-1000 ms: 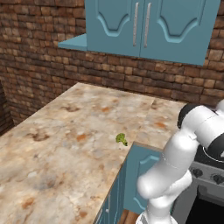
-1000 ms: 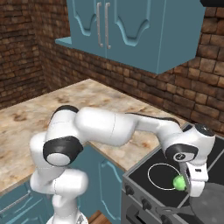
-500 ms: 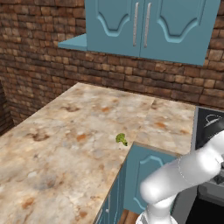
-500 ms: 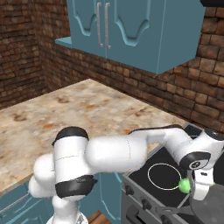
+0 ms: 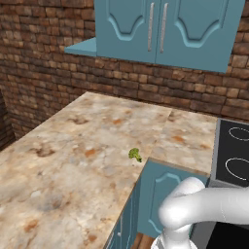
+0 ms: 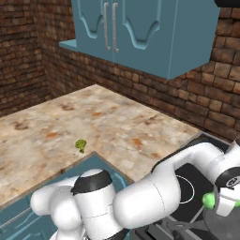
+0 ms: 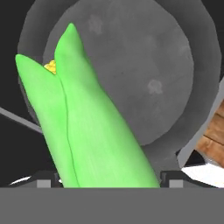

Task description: Put the corn and broccoli in the pan. Then turn on the front center burner and set the heat to medium.

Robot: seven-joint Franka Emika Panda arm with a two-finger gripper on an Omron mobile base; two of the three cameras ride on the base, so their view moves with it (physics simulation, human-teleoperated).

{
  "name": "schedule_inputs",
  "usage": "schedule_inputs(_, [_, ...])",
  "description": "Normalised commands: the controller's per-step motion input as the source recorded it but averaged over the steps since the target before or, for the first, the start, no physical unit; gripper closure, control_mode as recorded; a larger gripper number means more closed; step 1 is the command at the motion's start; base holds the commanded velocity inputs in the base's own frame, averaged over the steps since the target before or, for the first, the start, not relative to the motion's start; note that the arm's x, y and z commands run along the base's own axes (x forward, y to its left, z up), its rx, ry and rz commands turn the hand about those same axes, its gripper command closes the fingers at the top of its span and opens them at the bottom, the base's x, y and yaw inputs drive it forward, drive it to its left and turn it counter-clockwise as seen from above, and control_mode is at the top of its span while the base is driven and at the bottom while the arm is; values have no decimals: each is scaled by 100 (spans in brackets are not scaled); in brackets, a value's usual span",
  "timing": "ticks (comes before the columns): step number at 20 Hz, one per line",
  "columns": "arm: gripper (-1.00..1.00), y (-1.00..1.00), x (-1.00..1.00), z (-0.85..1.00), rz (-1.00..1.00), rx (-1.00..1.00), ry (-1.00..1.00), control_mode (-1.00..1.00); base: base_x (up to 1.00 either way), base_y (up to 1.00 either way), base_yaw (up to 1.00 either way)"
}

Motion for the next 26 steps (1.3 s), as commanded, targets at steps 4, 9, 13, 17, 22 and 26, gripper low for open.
schedule_inputs(4, [100,-38,0,-28,-17,0,0,-100,0,0,0])
schedule_inputs(9, [100,-38,0,-20,-14,1,0,-100,0,0,0])
schedule_inputs(13, [100,-8,0,-8,-2,1,0,-100,0,0,0])
schedule_inputs(17, [-100,0,0,0,0,0,0,-100,0,0,0])
schedule_inputs(22, [-100,0,0,0,0,0,0,-100,0,0,0])
schedule_inputs(26, [-100,0,0,0,0,0,0,-100,0,0,0])
